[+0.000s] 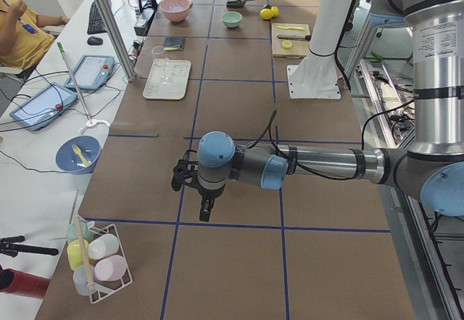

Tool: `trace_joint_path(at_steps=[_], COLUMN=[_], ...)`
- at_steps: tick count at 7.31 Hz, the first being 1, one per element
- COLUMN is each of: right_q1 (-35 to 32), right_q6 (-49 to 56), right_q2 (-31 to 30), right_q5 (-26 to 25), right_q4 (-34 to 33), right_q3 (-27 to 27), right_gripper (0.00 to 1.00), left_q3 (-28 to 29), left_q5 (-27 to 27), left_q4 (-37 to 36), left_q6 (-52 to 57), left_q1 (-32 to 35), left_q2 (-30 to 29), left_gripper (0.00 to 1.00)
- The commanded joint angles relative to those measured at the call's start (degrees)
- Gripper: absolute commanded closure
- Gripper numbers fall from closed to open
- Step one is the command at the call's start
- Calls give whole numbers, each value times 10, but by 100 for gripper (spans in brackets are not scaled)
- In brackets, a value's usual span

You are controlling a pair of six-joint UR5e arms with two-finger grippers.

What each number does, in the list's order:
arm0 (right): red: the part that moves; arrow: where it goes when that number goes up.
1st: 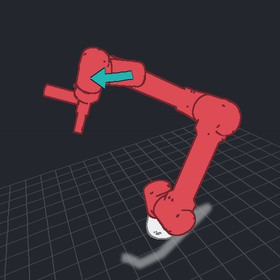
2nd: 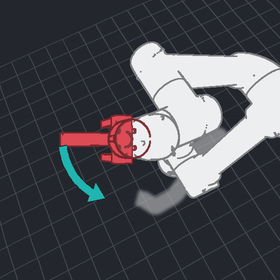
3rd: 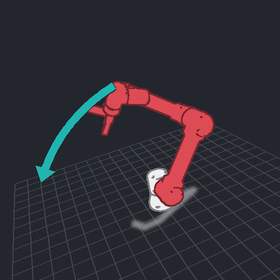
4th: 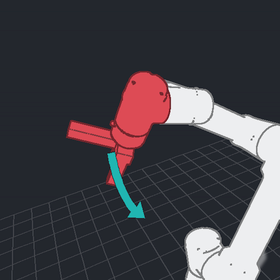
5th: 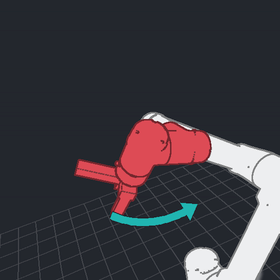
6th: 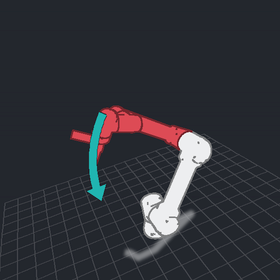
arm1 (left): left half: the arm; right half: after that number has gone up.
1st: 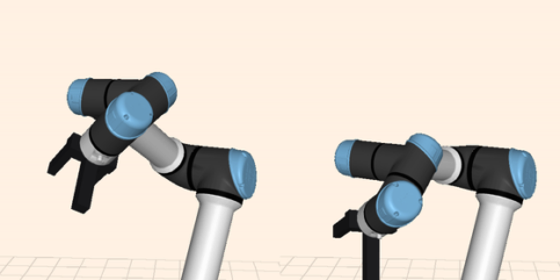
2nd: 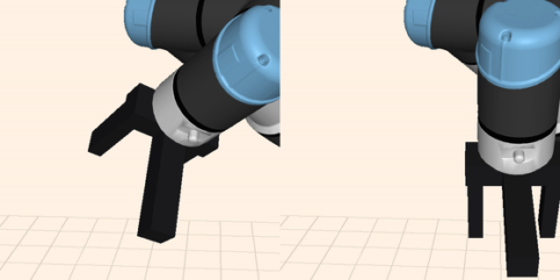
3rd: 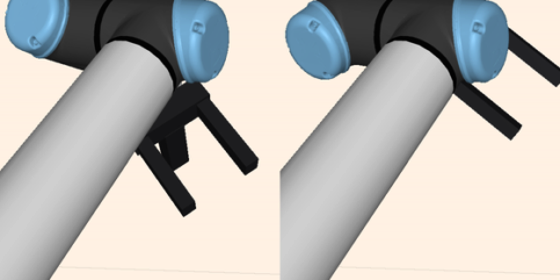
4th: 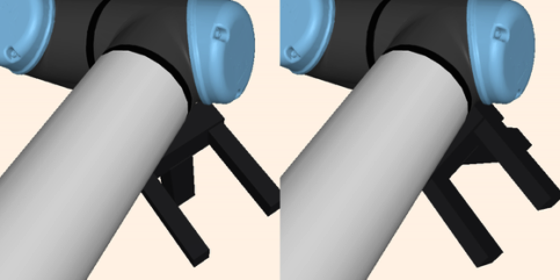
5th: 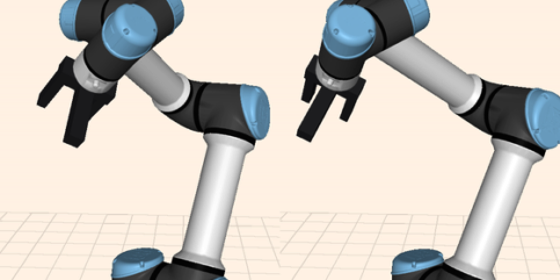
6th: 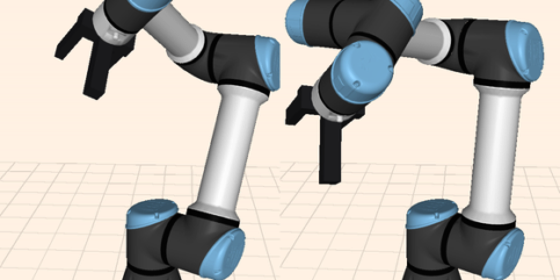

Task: Pour ice into bowl

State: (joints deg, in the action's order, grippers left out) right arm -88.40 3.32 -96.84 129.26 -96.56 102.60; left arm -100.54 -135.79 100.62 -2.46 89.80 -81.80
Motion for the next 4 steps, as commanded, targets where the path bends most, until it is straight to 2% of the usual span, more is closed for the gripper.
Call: trace_joint_path(at_steps=[1,3,4], right_q1=[0,1,1], right_q6=[1,10,12], right_q2=[5,-4,-21], right_q5=[34,42,34], right_q4=[0,-2,-2], right_q3=[8,-24,-21], right_gripper=[0,0,0], left_q3=[1,2,2], left_q5=[0,1,1], left_q4=[-1,0,-3], left_q6=[0,0,0], left_q1=[-1,-1,-1], left_q2=[3,5,8], left_gripper=[0,0,0])
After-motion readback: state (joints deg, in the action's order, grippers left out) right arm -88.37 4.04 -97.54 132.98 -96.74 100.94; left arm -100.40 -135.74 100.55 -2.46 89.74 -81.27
